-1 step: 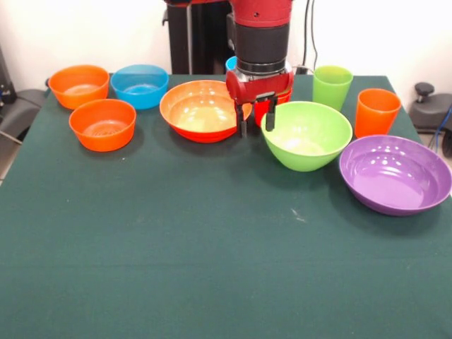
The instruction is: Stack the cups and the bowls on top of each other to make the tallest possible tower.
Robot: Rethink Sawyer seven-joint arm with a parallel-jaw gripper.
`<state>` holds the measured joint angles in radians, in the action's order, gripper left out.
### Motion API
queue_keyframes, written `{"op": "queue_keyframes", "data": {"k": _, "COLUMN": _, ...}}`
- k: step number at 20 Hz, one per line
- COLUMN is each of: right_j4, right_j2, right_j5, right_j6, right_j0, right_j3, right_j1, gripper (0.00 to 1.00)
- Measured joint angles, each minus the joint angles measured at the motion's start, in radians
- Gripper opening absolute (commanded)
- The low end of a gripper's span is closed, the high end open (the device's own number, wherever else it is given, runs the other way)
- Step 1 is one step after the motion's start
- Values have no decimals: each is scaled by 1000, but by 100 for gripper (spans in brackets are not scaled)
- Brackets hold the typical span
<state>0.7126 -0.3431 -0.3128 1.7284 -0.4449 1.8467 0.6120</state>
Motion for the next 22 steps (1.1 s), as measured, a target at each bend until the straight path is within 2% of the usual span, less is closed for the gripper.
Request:
{"op": "queue_keyframes", "data": {"k": 7, "right_j4": 0, "right_j2": 24, "right_j5": 51, "right_j6": 0, "right_j0": 18, "right_j3": -5, "right_j1": -21, "gripper": 100}}
{"op": "queue_keyframes", "data": {"k": 16, "right_j4": 0, "right_j2": 31, "right_j5": 55, "right_j6": 0, "right_j0": 20, "right_j3": -8, "right_j1": -21, "gripper": 100}}
{"op": "queue_keyframes", "data": {"k": 22, "right_j4": 0, "right_j2": 32, "right_j5": 55, "right_j6": 0, "right_j0": 19, "right_j3": -17, "right_j1": -49, "gripper": 100}}
